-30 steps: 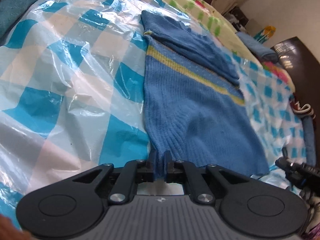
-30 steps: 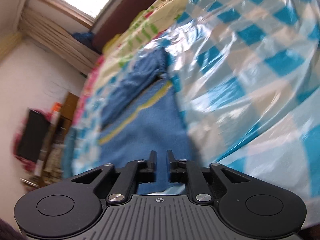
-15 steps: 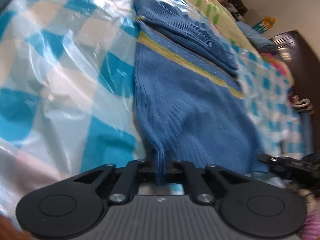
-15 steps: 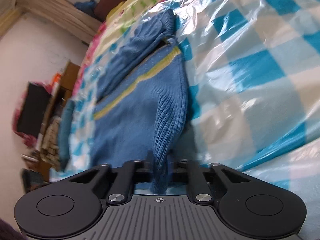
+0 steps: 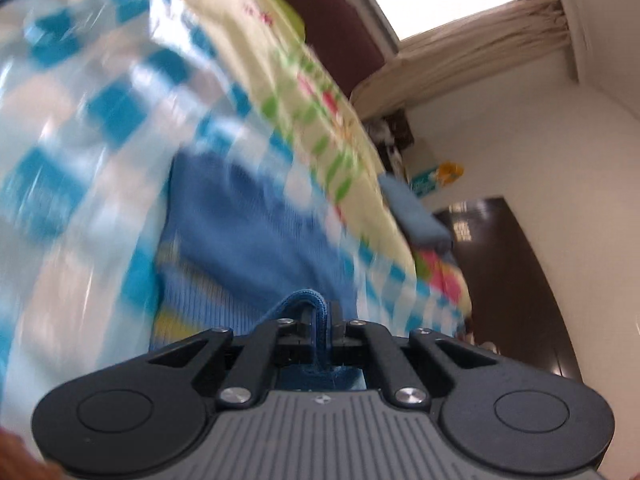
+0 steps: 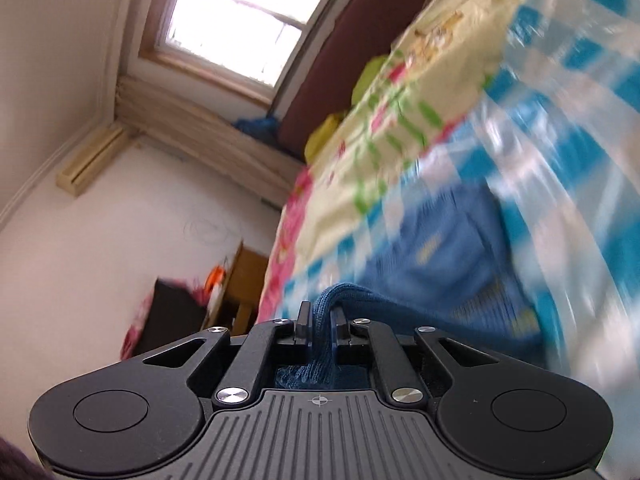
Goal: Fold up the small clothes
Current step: 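Lift the hem with both grippers and fold it toward the sweater collar, then lay the folded hem onto the collar and open both grippers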
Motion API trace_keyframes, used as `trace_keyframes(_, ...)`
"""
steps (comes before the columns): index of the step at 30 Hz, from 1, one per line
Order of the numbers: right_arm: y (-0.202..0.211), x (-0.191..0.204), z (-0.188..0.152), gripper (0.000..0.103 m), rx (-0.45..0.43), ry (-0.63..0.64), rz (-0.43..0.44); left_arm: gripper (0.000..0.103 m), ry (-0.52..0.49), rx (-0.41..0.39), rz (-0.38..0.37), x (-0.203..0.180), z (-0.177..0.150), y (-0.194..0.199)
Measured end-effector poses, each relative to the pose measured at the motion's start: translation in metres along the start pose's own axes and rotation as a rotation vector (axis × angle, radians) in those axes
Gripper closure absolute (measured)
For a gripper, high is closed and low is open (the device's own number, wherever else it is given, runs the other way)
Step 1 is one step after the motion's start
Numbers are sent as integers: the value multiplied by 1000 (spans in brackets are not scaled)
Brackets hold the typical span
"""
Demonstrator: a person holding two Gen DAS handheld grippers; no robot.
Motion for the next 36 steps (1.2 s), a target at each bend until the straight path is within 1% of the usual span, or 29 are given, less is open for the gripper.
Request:
trace_keyframes(2, -30, -6, 26, 94, -34, -21, -21, 94, 9, -33, 13, 11, 27, -15)
trace_keyframes(3, -40, -11, 35, 94, -54, -17, -44, 94, 19, -50, 31, 19, 39, -22)
trace_keyframes(5, -65, -28, 52, 94, -95, -27, -108, 94, 34, -74, 90, 38, 55, -39)
trace_keyframes(6, -77, -40, 59, 90, -115, -40, -154, 94, 43, -74, 125, 48, 60, -47)
trace_keyframes(7, -87, -53, 64, 90, -124, -56, -200, 93, 37, -63, 153, 57, 64, -56)
trace_keyframes(8, -96, -64, 65, 89, -122, -70, -232, 93, 30, -51, 188, 66, 64, -62)
trace_keyframes(9, -104, -74, 65, 85, -111, -83, -257, 92, 32, -45, 225, 73, 63, -65)
trace_keyframes(10, -107, -81, 63, 82, -109, -95, -270, 88, 39, -44, 256, 80, 62, -66)
trace_keyframes(11, -105, -86, 59, 68, -113, -105, -271, 79, 50, -50, 273, 85, 61, -64)
trace_keyframes(12, -104, -88, 57, 50, -118, -113, -264, 72, 61, -60, 274, 89, 60, -62)
trace_keyframes(13, -101, -87, 56, 44, -123, -112, -252, 62, 77, -75, 273, 93, 59, -57)
trace_keyframes(14, -98, -85, 55, 43, -128, -97, -238, 59, 92, -89, 274, 96, 56, -52)
trace_keyframes(16, -92, -76, 57, 43, -129, -35, -232, 59, 97, -106, 278, 98, 51, -40)
trace_keyframes(17, -93, -72, 58, 43, -131, 0, -243, 58, 86, -110, 284, 97, 48, -35)
trace_keyframes(19, -90, -66, 55, 43, -119, 100, -300, 56, 59, -103, 294, 95, 40, -28)
trace_keyframes(20, -89, -66, 52, 41, -110, 150, -338, 52, 47, -96, 294, 93, 36, -27)
trace_keyframes(21, -89, -68, 47, 41, -90, 199, -379, 50, 38, -86, 293, 91, 32, -28)
trace_keyframes(22, -90, -71, 42, 41, -69, 222, -407, 47, 31, -70, 291, 91, 27, -30)
trace_keyframes(23, -91, -76, 37, 41, -50, 230, -431, 44, 25, -49, 292, 91, 20, -33)
trace_keyframes(25, -94, -88, 28, 41, -5, 218, -458, 43, 12, -7, 292, 91, 11, -44)
trace_keyframes(27, -102, -100, 19, 41, 54, 178, -468, 42, -16, 14, 297, 88, 8, -52)
trace_keyframes(28, -104, -102, 15, 41, 70, 164, -458, 40, -26, 25, 294, 85, 8, -54)
trace_keyframes(33, -101, -96, 5, 38, 136, 198, -418, 36, -83, 83, 288, 77, 3, -54)
trace_keyframes(34, -102, -97, 4, 38, 145, 197, -412, 35, -103, 88, 298, 75, 1, -57)
trace_keyframes(35, -105, -98, 4, 38, 146, 196, -416, 35, -122, 90, 313, 74, -1, -59)
trace_keyframes(36, -107, -99, 4, 42, 146, 191, -420, 38, -135, 91, 329, 72, -1, -63)
Point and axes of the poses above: each gripper's, at about its wrist camera, not at the fingertips, and y roughly against the way its jaws point, x to its left, z to its top, the point moved 7 cm from there along -y, roughly the way its jaws point, and after that the axes turned 6 degrees about -y, right-handed, at the moved point
